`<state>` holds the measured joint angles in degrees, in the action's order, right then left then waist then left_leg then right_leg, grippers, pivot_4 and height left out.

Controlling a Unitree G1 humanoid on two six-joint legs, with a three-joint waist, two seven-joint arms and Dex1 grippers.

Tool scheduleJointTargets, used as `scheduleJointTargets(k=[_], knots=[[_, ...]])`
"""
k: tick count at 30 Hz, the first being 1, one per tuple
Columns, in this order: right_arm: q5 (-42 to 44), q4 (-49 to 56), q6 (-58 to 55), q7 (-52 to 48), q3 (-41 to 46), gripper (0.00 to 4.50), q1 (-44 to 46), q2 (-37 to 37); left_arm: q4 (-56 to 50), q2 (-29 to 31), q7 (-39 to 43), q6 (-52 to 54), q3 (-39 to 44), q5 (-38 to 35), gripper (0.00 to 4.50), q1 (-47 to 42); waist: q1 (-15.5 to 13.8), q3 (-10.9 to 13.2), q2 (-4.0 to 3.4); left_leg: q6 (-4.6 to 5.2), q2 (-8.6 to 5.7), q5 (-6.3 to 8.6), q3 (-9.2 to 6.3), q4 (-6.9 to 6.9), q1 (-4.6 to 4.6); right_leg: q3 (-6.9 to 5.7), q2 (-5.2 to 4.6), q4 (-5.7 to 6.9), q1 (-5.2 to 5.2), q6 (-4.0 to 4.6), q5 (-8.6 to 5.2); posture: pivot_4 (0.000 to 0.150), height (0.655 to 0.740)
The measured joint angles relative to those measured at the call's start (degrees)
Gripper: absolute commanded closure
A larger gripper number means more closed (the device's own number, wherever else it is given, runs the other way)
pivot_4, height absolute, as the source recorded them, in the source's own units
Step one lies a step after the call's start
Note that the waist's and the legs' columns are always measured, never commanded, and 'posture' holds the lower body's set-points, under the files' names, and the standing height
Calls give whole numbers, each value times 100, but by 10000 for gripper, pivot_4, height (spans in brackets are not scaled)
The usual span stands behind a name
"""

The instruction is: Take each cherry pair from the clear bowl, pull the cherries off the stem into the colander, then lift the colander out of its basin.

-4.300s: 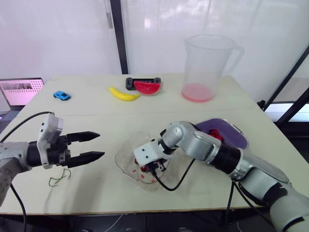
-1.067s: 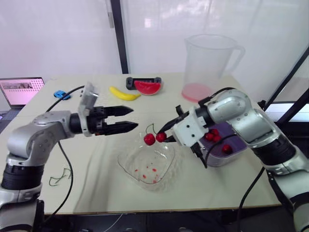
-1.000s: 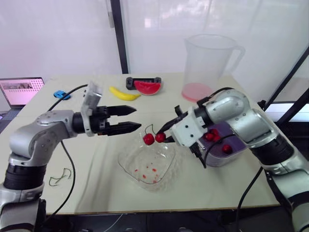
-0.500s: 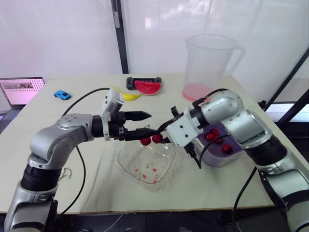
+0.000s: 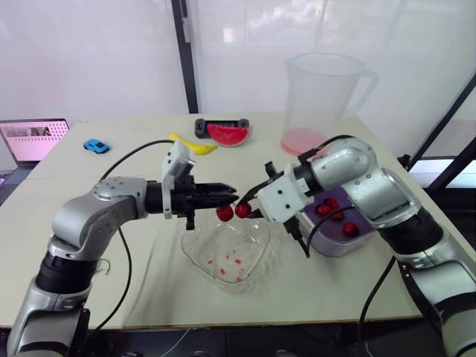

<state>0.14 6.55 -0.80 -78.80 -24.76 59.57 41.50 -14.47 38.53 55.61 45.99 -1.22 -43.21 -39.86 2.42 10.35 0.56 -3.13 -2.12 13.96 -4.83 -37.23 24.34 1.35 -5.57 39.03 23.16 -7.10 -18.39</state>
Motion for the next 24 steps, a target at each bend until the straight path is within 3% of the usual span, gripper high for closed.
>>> scheduleJointTargets(k=[12, 16, 24], knots=[[-1, 113, -18, -40, 7, 33497, 0, 1, 64, -59, 55, 0, 34, -58, 44312, 3, 1, 0, 0, 0, 0, 0, 0, -1, 0, 0, 0, 0, 0, 0, 0, 1500, 7400], [0, 115, -25, -56, 7, 33497, -1, 1, 63, -105, 40, -8, 101, -120, 25716, 85, 4, 0, 0, 0, 0, 0, 0, -1, 0, 0, 0, 0, 0, 0, 0, 1500, 7400], [0, 115, -79, -75, 7, 33497, -1, 2, 59, -157, 35, -23, 192, -130, 25716, 95, 0, 0, 0, -1, 0, 0, 0, -1, 0, 0, 0, 0, -1, 0, 0, 1500, 7400]])
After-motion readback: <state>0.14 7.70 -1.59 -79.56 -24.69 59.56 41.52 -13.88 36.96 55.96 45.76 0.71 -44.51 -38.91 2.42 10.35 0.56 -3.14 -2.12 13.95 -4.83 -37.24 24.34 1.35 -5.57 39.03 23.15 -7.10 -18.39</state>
